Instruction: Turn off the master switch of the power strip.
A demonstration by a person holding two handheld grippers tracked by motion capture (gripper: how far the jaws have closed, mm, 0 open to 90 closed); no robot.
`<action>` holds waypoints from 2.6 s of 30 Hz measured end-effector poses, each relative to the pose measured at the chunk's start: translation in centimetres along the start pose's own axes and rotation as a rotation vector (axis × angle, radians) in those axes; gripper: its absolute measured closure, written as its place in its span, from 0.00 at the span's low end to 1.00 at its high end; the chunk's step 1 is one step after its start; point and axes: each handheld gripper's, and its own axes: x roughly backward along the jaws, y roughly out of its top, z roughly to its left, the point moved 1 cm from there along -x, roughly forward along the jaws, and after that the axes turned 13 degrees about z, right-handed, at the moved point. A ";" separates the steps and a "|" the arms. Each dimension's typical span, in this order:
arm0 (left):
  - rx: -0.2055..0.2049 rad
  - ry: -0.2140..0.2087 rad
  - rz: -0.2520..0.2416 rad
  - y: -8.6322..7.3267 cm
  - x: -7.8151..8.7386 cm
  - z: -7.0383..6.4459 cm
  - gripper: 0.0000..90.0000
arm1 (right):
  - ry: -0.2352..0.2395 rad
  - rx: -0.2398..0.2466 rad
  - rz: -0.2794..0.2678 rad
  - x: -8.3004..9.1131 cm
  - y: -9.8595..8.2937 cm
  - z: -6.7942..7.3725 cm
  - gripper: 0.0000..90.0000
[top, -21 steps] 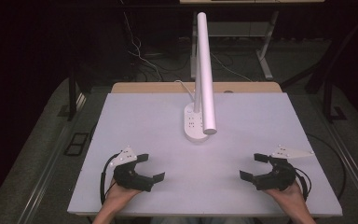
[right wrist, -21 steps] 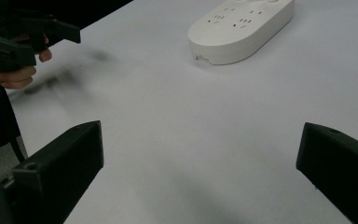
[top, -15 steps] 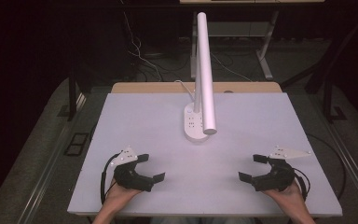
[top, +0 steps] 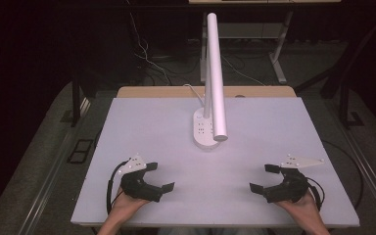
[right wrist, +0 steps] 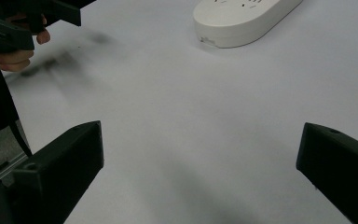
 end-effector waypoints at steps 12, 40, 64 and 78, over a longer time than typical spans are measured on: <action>-0.004 -0.011 0.013 0.2 0.1 -0.1 0.00 | 0.004 -0.015 0.026 0.0 -0.1 -0.1 0.00; -0.006 -0.038 0.074 2.4 0.1 0.2 0.00 | 0.001 -0.014 0.036 0.1 -0.3 -0.4 0.00; -0.005 -0.043 0.128 5.0 -0.4 1.6 0.00 | -0.009 -0.018 0.034 0.3 -0.6 -0.7 0.00; -0.031 -0.031 0.164 7.4 -0.3 2.5 0.00 | -0.017 -0.010 0.038 0.2 -0.5 -0.6 0.00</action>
